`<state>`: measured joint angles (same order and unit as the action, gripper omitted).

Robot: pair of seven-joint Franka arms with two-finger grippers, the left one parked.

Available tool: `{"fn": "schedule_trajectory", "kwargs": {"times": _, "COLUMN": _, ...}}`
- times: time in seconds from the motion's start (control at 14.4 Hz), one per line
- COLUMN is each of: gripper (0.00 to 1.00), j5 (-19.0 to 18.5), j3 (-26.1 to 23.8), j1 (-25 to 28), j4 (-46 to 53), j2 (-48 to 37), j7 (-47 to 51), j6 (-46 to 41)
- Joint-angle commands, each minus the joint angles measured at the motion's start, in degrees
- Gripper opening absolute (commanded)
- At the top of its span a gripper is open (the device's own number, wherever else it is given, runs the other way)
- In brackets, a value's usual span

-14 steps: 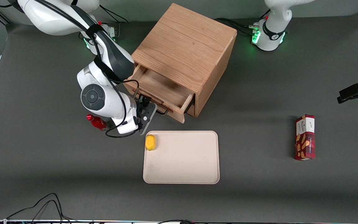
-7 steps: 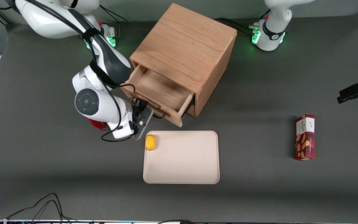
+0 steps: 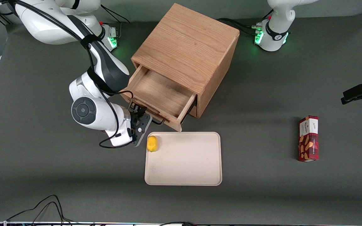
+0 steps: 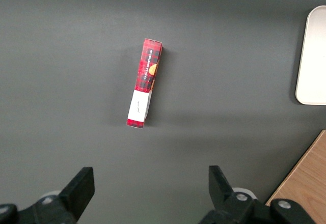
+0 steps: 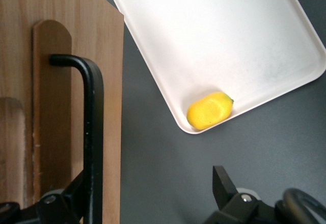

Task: Open upper drawer

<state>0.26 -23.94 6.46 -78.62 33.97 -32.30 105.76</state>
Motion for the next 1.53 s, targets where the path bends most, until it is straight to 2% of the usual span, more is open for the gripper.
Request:
{"fn": "schedule_trajectory", "kwargs": {"times": 0.0, "gripper": 1.00, "j5": -1.41, "j3": 1.17, "j1": 0.22, "j4": 4.35, "j2": 2.68, "j7": -2.06, "j6": -1.17}}
{"fn": "schedule_trajectory", "kwargs": {"times": 0.76, "gripper": 1.00, "j5": -3.07, "j3": 3.28, "j1": -0.48, "j4": 6.73, "j2": 4.52, "j7": -6.37, "j6": -1.69}}
{"fn": "schedule_trajectory", "kwargs": {"times": 1.46, "gripper": 1.00, "j5": -3.16, "j3": 4.25, "j1": 0.13, "j4": 14.63, "j2": 7.60, "j7": -6.38, "j6": -5.30}}
